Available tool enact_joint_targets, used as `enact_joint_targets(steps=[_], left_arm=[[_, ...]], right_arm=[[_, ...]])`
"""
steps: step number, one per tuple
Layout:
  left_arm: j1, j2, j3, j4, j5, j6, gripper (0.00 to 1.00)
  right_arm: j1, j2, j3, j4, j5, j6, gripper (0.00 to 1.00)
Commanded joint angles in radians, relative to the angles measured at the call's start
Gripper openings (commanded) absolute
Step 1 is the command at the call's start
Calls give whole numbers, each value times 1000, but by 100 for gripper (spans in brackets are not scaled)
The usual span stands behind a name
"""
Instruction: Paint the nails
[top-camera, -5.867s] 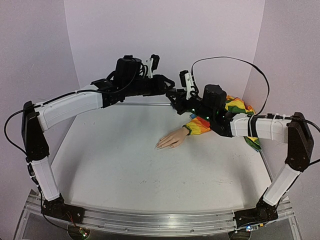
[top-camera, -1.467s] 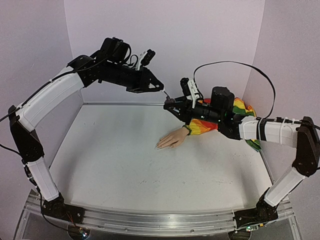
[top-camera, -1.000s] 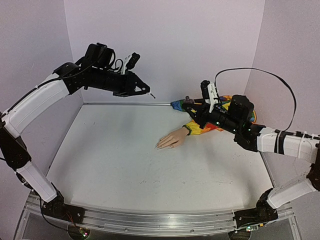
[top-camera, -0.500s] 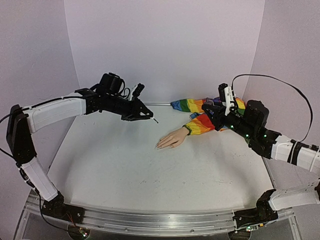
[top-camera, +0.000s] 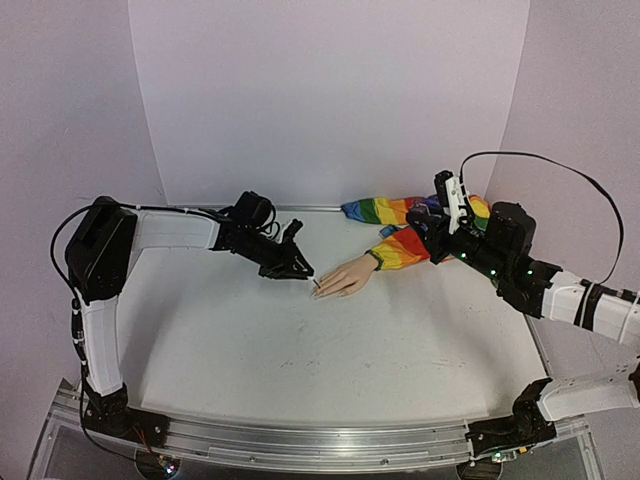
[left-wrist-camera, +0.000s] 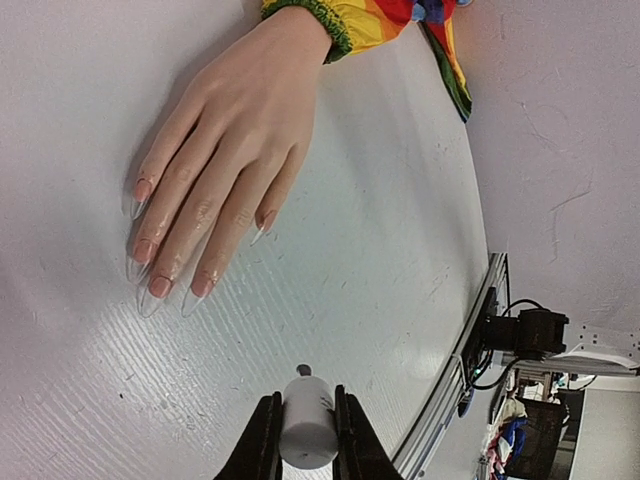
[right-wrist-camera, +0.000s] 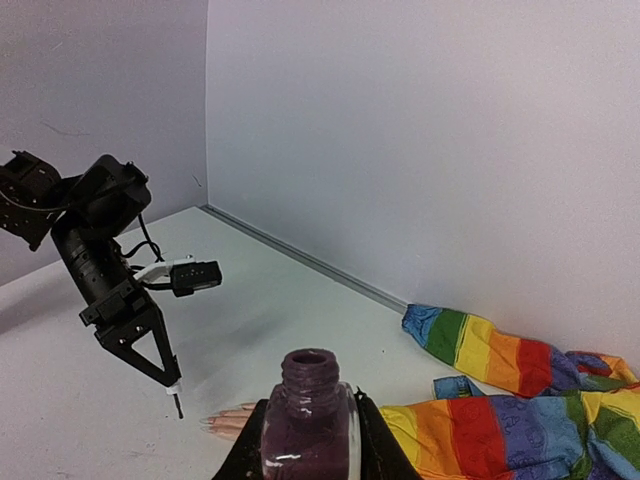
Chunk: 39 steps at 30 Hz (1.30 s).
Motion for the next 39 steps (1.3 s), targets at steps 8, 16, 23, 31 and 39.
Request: enact_joint_targets(steps=[8,16,23,31,39], left_arm=[[33,50,38,76,17,49,0],[44,99,76,89,39,45,0],[46,131,98,93,57,36,0],[46,148,107,95,69,29,0],[46,174,126,95,73,28,0]], right_arm=[[-23,15,13,64,12,-30,0],[-30,23,13,65,-2,-34,0],[-34,25,10,69,-9,-33,0],[-37,31,10,70,-22,-31,0],[-41,34,13,72,-29,-30,0]])
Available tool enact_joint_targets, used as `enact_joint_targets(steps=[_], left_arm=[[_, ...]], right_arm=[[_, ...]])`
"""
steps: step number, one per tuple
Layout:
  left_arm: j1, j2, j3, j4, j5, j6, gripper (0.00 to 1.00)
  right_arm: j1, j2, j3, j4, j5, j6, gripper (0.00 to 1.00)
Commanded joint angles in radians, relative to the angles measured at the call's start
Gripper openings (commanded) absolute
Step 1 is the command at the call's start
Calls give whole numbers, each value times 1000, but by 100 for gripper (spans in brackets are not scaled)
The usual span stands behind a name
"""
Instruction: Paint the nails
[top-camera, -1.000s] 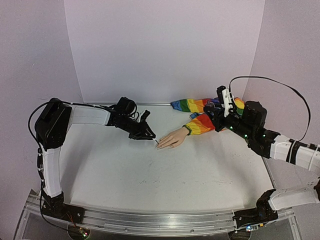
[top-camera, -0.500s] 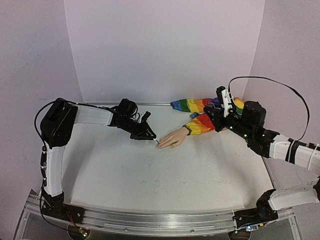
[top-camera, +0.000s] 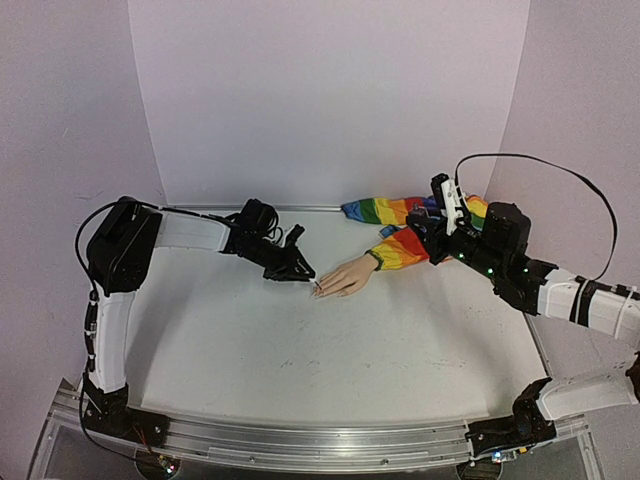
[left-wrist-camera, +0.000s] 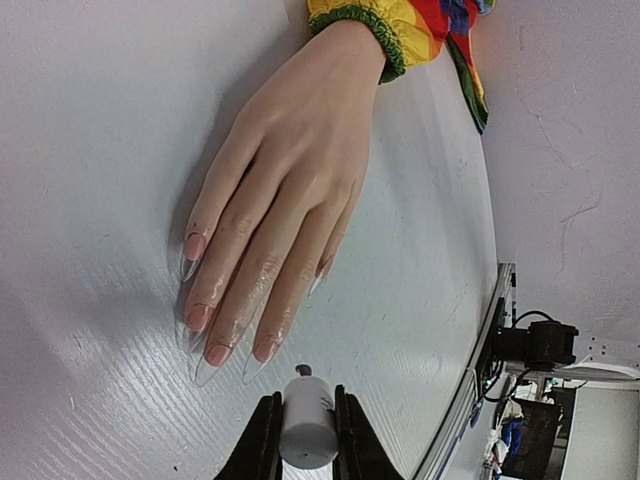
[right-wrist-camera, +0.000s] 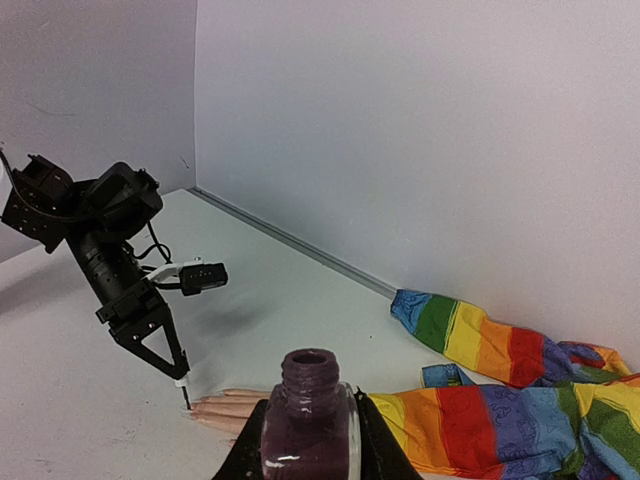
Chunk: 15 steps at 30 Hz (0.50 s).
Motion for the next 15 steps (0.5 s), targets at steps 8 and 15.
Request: enact_joint_targets(steps=[8,15], left_arm=[[4,26,63,35,26,7,0],[4,36,66,35,22,10,0]], right_arm=[[-12,0,13,75,-24,0,0],[-16,-3,8,77,-29,2,0]])
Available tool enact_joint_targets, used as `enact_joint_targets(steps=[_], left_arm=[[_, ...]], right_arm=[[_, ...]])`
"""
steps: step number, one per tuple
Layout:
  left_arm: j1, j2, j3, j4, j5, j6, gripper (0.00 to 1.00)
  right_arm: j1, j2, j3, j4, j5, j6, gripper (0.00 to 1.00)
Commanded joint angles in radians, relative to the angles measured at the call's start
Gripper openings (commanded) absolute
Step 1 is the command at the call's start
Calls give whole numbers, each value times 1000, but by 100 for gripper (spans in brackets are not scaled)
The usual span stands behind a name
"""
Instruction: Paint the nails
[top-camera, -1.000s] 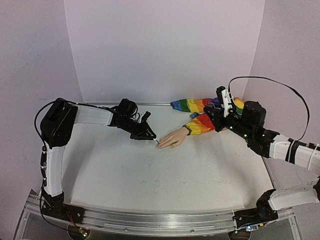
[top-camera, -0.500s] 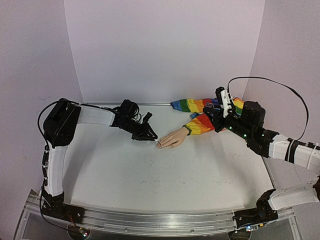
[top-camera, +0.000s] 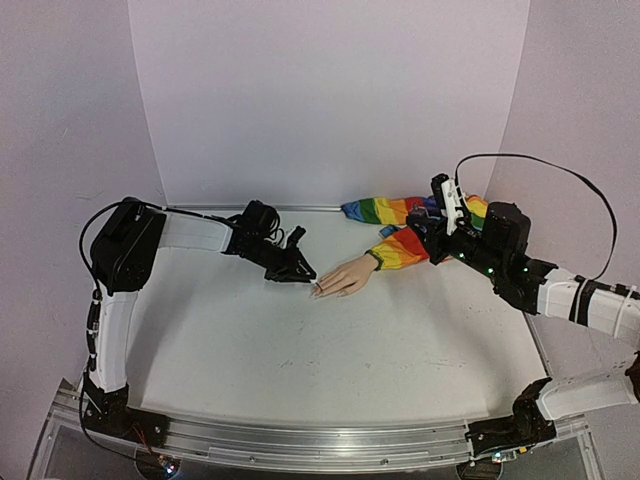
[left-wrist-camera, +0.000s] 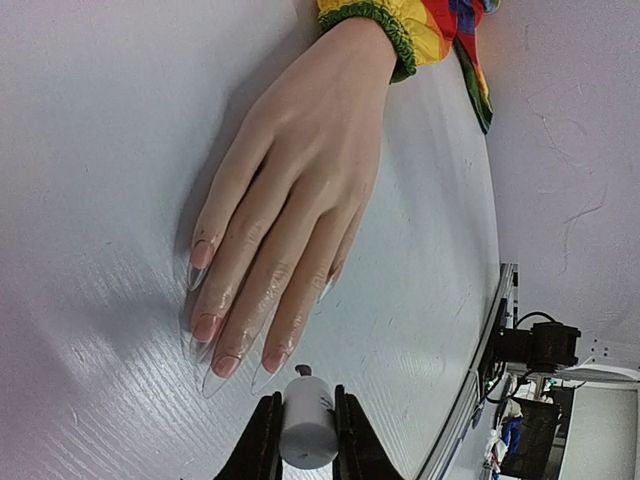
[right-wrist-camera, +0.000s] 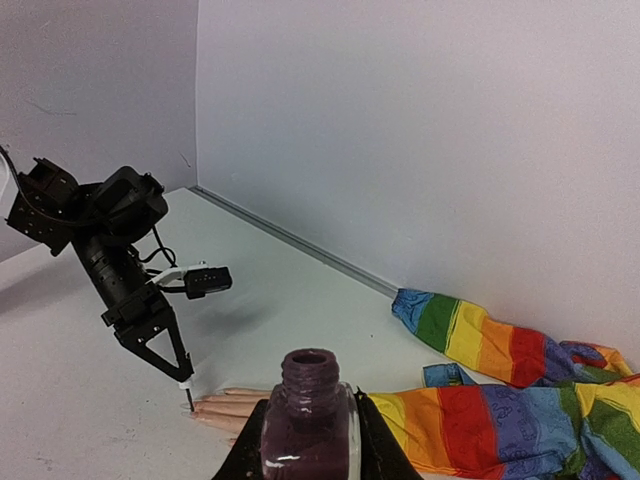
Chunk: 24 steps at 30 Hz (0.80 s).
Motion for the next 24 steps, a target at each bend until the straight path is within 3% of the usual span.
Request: enact_joint_targets(steps=[1,24], left_arm=[[4,9,48,35,17,10,0],[6,25,46,33,11,14,0]], right_arm=[[-6,-8,7,77,-14,2,0],[-12,-8,1,81,-29,7,0]])
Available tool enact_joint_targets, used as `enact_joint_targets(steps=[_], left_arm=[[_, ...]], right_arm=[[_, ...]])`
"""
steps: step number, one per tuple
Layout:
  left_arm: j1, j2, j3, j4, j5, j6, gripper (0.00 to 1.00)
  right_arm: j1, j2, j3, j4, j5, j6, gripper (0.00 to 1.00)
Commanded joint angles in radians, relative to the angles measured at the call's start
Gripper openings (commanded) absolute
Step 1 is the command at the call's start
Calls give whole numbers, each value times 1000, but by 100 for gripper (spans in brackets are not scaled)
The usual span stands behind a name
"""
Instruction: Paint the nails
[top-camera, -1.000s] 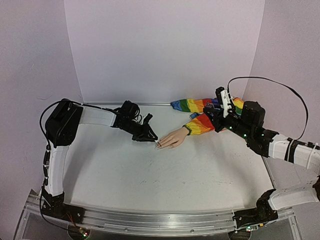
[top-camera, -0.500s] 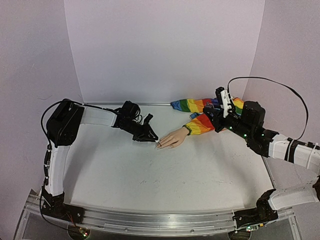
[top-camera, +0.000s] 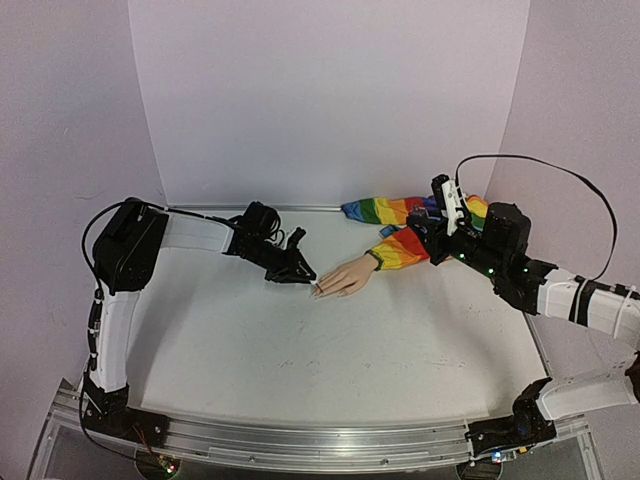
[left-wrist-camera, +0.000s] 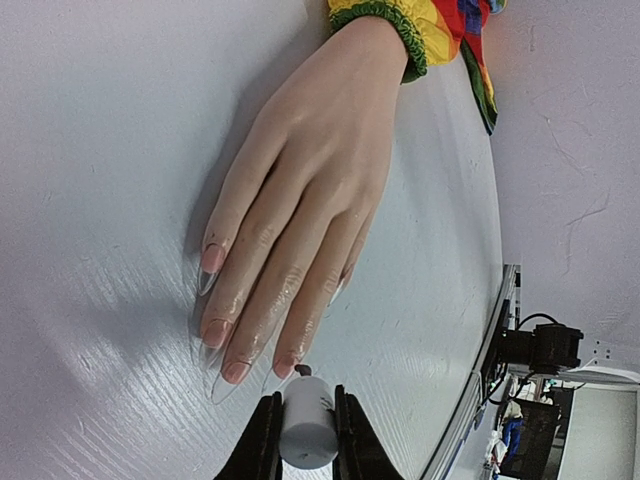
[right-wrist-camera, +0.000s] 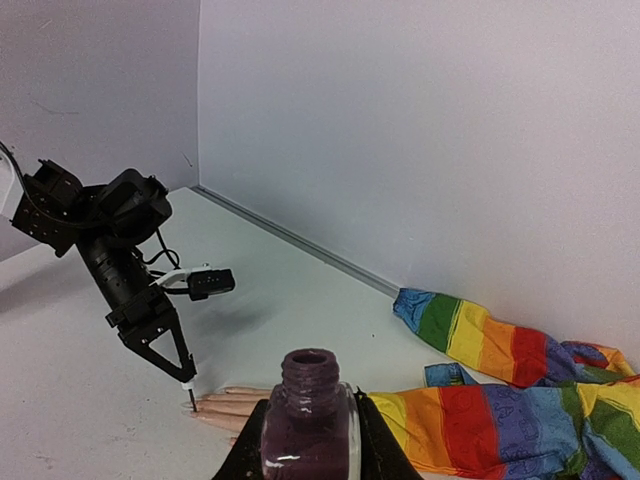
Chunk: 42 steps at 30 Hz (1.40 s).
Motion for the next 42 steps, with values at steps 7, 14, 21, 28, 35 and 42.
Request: enact_joint_targets(steps=[7,14,21,28,35,42], left_arm=[[5,9,29,34,6,15,0],[3,10,24,32,0,19,0],[5,10,23,29,-7,22,0],[4,9,20,21,-13,31,0],[4,12,23,13,-14,35,0],[4,12,24,-4,-29,46,0]], right_arm=[[-6,-8,5,78,-18,7,0],[-7,-8,5,79,-20,8,0],[-9,-6,5,80,-22,9,0],[-9,-2,5,82,-25,10,0],[-11,-1,5,82,-28,11,0],[-12,0,3,84,-30,11,0]])
